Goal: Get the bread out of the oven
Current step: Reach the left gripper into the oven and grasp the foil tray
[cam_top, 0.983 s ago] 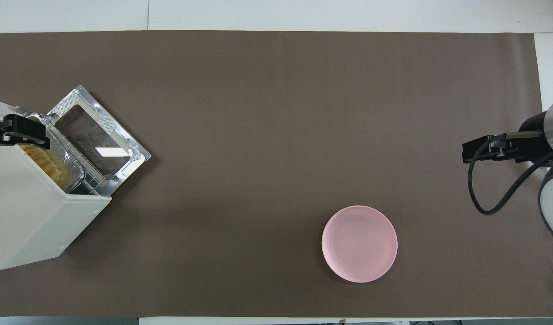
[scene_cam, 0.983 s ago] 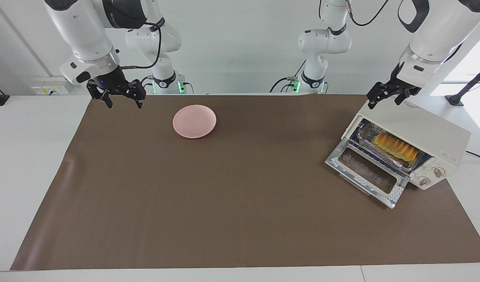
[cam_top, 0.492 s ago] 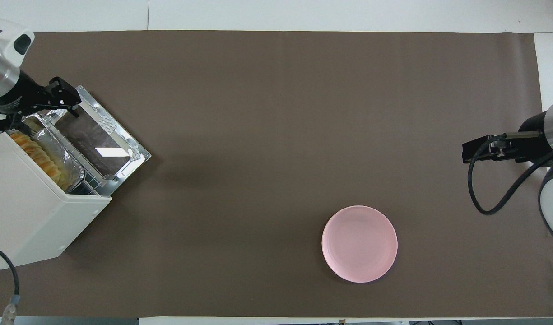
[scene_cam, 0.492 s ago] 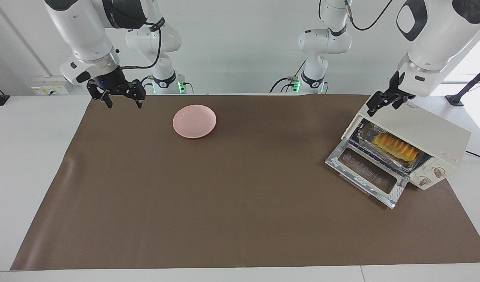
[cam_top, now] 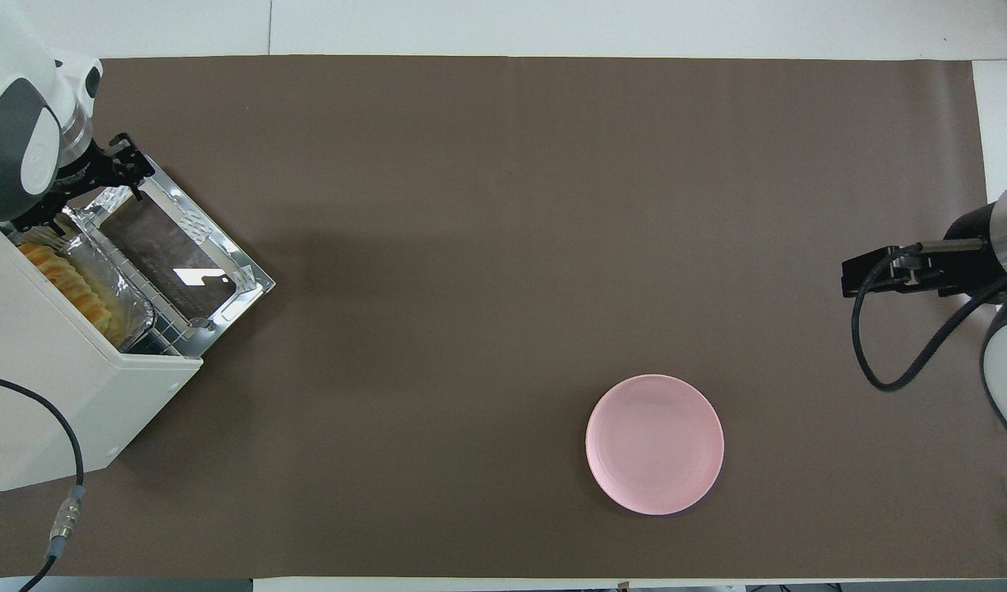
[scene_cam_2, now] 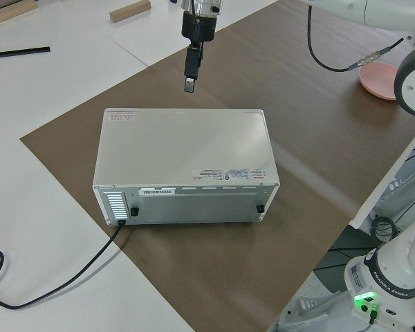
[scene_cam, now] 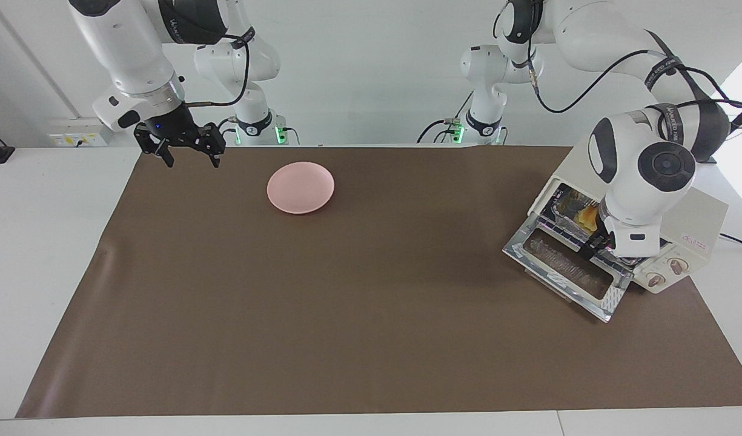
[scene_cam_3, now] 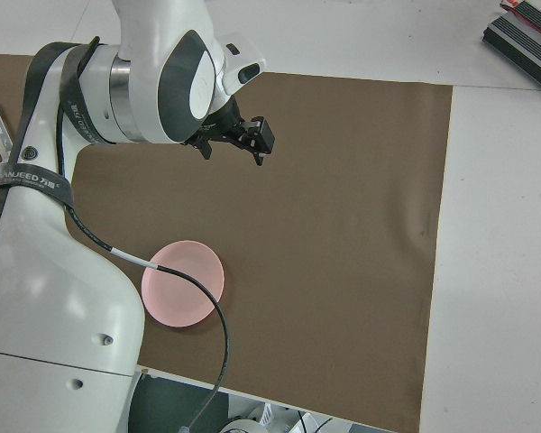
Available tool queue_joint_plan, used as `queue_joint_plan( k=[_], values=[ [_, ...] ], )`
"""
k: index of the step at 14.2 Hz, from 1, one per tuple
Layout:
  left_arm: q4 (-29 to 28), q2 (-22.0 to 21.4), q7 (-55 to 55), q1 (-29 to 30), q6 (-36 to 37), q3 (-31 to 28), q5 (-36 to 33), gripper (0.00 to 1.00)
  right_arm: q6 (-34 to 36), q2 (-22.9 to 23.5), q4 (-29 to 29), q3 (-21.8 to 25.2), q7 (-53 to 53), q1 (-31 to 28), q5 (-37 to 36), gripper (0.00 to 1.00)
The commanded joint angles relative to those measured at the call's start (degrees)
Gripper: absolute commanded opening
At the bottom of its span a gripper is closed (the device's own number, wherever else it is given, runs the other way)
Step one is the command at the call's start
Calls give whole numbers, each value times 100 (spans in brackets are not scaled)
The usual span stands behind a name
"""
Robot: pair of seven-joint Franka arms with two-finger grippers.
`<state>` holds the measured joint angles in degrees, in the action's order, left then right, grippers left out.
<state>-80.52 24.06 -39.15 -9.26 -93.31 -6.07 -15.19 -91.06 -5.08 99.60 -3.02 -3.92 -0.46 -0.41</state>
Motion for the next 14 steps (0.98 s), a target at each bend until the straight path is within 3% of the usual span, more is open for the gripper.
queue_joint_plan(
  k=[1,9,12,13,14],
  values=[
    [-1051,-471,-408,-40,-617,-52,-142,100,88,-19,-28,-67,155,-103,6,100],
    [-2309,-902,-865,21,-1505,-52,-151,100,88,-19,-28,-67,163,-112,-3,100],
    [-2477,-929,-1085,12,-1708,-52,-151,100,88,-19,-28,-67,163,-112,-3,100],
    [-2477,-903,-1094,12,-1726,-52,-151,87,88,-19,-28,-67,163,-112,6,100],
    [-2486,-903,-1086,21,-1743,-43,-151,67,88,-19,-28,-67,155,-112,-3,100]
  ],
)
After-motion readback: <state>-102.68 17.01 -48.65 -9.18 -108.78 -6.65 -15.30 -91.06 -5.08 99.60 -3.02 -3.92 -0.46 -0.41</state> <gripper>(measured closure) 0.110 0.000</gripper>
